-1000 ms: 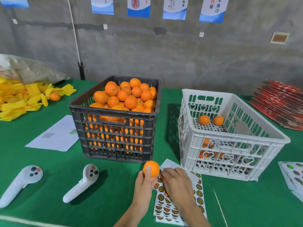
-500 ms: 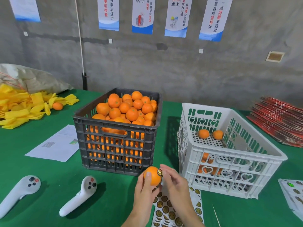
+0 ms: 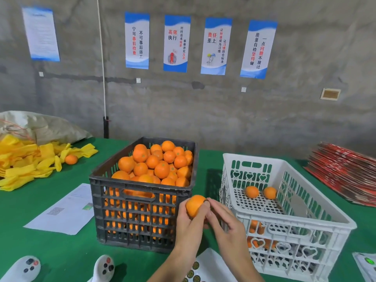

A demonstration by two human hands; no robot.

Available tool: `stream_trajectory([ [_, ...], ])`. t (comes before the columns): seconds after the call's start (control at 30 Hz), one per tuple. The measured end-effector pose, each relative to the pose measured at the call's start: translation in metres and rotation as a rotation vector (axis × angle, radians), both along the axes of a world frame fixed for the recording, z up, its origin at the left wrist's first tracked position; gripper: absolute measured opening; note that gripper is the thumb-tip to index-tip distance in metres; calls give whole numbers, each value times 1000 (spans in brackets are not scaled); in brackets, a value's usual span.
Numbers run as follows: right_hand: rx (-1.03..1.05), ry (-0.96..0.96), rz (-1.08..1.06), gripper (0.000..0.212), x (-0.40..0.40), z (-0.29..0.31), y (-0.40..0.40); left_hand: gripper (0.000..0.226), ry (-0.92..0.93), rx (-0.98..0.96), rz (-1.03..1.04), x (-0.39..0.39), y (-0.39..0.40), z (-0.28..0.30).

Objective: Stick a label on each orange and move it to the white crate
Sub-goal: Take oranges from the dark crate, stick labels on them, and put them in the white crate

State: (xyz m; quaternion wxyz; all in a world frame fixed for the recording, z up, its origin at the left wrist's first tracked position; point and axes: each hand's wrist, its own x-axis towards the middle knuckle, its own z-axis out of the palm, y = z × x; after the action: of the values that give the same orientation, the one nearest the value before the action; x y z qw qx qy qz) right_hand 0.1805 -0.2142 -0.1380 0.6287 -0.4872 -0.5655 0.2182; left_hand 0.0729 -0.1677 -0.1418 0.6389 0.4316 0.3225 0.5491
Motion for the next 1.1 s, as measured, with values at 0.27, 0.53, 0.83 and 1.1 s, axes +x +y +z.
stream_trajectory([
  [0.27, 23, -40, 16, 40, 17, 56, 23, 52, -248, 0, -372, 6, 27, 60],
  [0.53, 55, 161, 106, 35, 53, 96, 48, 63, 184, 249, -476, 24, 63, 110],
  [0.83, -204, -669, -543, 30, 111, 64, 75, 48, 1305, 655, -72, -26, 219, 108],
  [1.1, -160, -678, -598, 42, 104, 53, 84, 79, 1875, 367, -174, -69, 277, 76],
])
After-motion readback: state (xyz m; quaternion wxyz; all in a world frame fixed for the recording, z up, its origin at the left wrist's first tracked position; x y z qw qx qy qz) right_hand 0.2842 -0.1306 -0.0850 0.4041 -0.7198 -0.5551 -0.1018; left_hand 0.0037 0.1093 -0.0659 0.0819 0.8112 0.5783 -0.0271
